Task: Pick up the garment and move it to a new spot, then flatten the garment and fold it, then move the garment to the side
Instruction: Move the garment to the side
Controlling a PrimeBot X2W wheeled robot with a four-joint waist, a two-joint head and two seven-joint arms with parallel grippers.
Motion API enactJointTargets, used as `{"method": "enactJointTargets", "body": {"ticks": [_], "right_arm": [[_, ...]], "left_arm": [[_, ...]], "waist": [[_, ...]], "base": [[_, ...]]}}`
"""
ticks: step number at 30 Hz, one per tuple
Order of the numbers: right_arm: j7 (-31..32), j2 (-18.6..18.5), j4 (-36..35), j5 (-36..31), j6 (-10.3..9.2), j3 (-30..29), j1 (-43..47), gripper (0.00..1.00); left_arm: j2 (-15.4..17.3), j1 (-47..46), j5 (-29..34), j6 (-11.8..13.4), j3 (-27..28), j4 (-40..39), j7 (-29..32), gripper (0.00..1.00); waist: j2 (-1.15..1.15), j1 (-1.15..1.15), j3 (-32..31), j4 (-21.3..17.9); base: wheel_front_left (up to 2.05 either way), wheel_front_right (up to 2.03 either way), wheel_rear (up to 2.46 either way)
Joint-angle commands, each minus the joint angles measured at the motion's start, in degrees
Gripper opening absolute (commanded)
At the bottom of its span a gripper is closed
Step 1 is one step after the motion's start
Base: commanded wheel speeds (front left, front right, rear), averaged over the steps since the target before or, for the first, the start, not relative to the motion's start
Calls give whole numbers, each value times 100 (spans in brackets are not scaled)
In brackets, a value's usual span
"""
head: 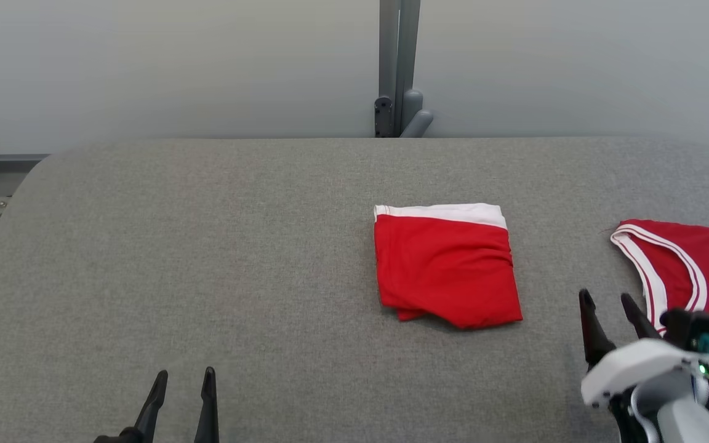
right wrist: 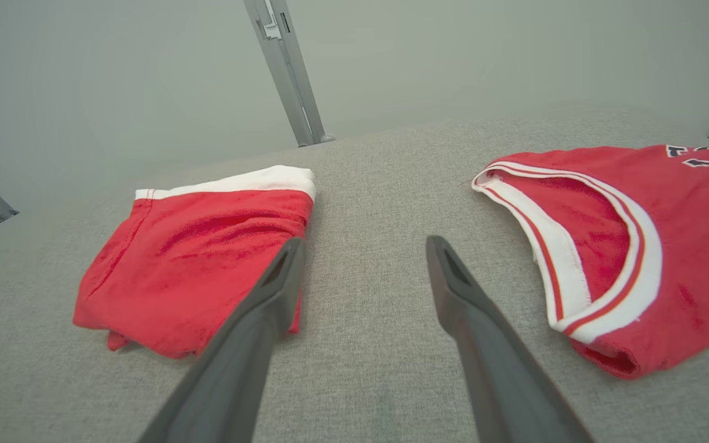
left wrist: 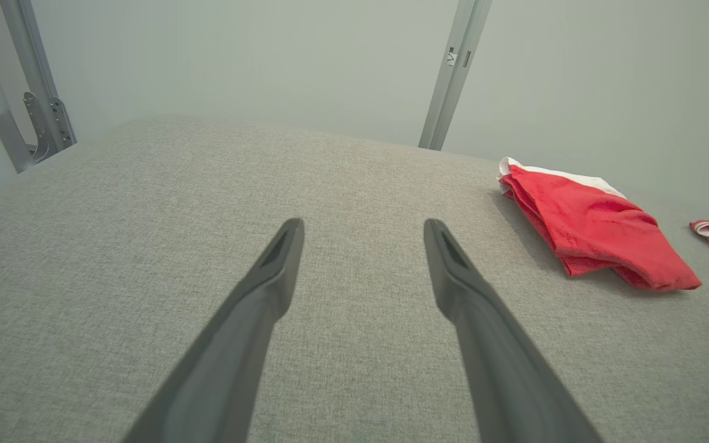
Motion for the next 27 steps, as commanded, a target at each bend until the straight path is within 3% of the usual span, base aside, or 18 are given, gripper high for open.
{"method": "enactJointTargets", "body": {"ticks": [1,5,9,17,23,24,25,26,27], "right_arm": [[545,-63,116,235,-4,-5,-474,100],[2017,-60,543,350,-1,106,-1384,100],[2752,-35,1071,262,-2,125,-1989,100],[2770,67,2292,341,-1,-247,-2828,100],[2575,93,3106,406,-2,-370,-3257,100],[2555,103,3278,579,-1,-302,-3339,89],[2516,105,3415,745,-1,-215,-3413,25],[2456,109,3527,925,-2,-89,-3476,0],[2407,115,3592,1125,-1,67,-3541,0]], "left_arm": [[10,-107,-24,-16,-17,-33,-14,100],[10,-262,-1,-16,-156,-46,-14,100],[10,-407,-30,-17,-261,4,-14,100],[10,-681,-97,-17,-414,52,-14,100],[9,-796,-113,-17,-443,44,-14,100],[9,-817,-113,-17,-458,36,-14,100],[10,-840,-114,-17,-463,28,-14,100],[10,-867,-122,-17,-450,14,-14,100],[10,-885,-135,-17,-420,-10,-14,100]], "waist": [[19,0,132,13],[19,0,386,95],[19,0,575,285],[19,0,875,626],[19,0,1059,648],[19,0,1099,631],[19,0,1137,601],[19,0,1170,555],[19,0,1205,489]], "base": [[0,0,0],[0,0,0],[0,0,0],[0,0,0],[0,0,0],[0,0,0],[0,0,0],[0,0,0],[0,0,0]]}}
